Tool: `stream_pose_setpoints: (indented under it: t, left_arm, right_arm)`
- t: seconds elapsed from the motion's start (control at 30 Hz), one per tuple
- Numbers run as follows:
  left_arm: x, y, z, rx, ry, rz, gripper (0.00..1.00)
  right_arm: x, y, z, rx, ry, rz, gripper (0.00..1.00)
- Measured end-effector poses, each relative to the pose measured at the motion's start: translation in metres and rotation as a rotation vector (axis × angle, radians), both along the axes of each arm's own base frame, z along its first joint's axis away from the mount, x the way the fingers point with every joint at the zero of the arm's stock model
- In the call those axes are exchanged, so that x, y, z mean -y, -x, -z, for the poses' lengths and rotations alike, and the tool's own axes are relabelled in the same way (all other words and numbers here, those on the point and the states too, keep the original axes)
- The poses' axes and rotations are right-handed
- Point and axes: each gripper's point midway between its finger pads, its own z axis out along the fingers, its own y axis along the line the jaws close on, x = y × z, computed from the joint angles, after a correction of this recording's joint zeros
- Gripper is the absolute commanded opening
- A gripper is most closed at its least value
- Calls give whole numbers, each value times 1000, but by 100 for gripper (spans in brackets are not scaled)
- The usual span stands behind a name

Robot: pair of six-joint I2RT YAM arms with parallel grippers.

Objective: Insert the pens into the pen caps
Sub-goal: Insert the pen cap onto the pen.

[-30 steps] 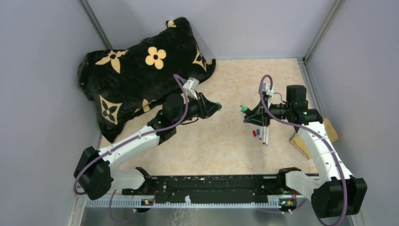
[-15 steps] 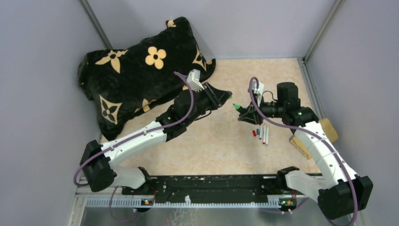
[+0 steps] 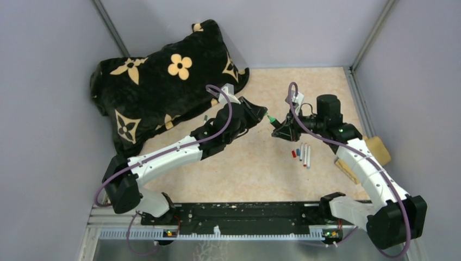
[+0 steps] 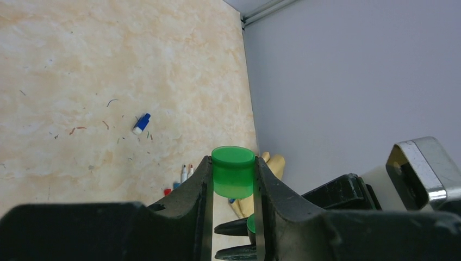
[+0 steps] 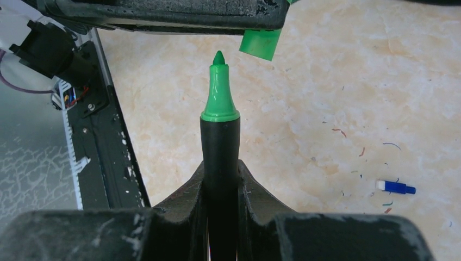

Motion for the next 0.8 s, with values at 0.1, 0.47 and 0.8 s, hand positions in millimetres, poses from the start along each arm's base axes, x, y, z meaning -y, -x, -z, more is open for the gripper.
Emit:
stream_pose_setpoints:
  t: [0.1, 0.47, 0.8]
  left_arm:
    - [0, 0, -1, -2, 6, -7, 0]
    - [2, 2, -2, -6, 18, -9, 0]
    - [4, 4, -2, -9, 26, -3, 0]
  right_arm:
    - [-1, -1, 3, -20, -9, 9, 0]
    - [-4, -1, 19, -100, -29, 36, 0]
    - [-6, -9, 17, -113, -48, 64, 0]
